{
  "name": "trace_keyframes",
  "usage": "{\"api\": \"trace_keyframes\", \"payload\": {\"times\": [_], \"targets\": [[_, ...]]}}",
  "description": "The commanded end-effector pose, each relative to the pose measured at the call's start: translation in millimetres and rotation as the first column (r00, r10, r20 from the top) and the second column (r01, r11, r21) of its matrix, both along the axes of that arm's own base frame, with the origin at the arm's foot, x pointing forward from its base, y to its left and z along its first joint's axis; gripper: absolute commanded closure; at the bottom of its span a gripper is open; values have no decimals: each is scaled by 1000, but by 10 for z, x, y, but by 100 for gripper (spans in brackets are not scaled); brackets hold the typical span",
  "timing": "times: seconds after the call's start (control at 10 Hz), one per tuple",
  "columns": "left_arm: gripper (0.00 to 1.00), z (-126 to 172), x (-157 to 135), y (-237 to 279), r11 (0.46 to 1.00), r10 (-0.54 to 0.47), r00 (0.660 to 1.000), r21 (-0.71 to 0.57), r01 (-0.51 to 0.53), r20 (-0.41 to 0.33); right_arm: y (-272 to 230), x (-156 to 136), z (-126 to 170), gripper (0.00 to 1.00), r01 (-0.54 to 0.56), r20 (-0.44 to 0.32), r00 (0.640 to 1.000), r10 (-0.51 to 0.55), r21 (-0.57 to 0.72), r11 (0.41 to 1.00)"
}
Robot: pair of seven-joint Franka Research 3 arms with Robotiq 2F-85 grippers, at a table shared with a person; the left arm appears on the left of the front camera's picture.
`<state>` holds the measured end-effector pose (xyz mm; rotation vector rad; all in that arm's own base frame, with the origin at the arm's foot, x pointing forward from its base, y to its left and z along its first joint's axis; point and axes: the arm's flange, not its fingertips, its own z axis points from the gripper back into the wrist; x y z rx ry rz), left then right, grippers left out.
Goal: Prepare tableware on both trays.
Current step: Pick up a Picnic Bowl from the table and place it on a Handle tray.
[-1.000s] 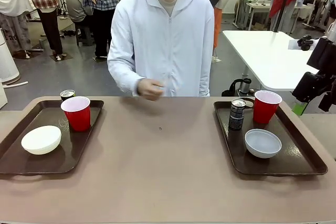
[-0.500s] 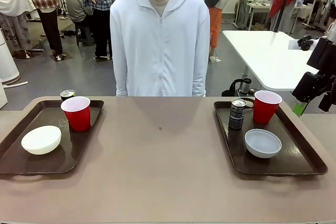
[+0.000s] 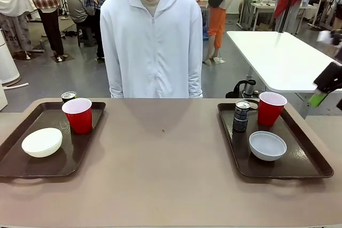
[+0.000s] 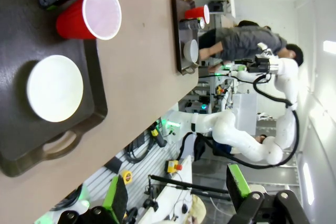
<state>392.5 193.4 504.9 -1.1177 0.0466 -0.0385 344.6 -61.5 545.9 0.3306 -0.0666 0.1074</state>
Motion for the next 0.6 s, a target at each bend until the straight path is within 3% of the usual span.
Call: {"api": "trace_keyframes", "payload": {"times": [0.0, 0.2, 0.4, 0.5], "targets": [[0, 42, 8, -1, 1000, 9, 1000, -13, -9, -5, -386, 325, -47, 0, 156, -13, 988, -156, 180, 971], [0, 42, 8, -1, 1000, 9, 1000, -13, -9, -5, -734, 475, -86, 0, 217, -34, 975, -219, 346, 913], [0, 42, 8, -1, 1000, 9, 1000, -13, -9, -5, -897, 381, -49, 0, 166, 0, 980, -198, 547, 820], [0, 42, 8, -1, 1000, 9, 1000, -13, -9, -5, -842, 291, 12, 0, 192, 41, 970, -241, 482, 855]]}}
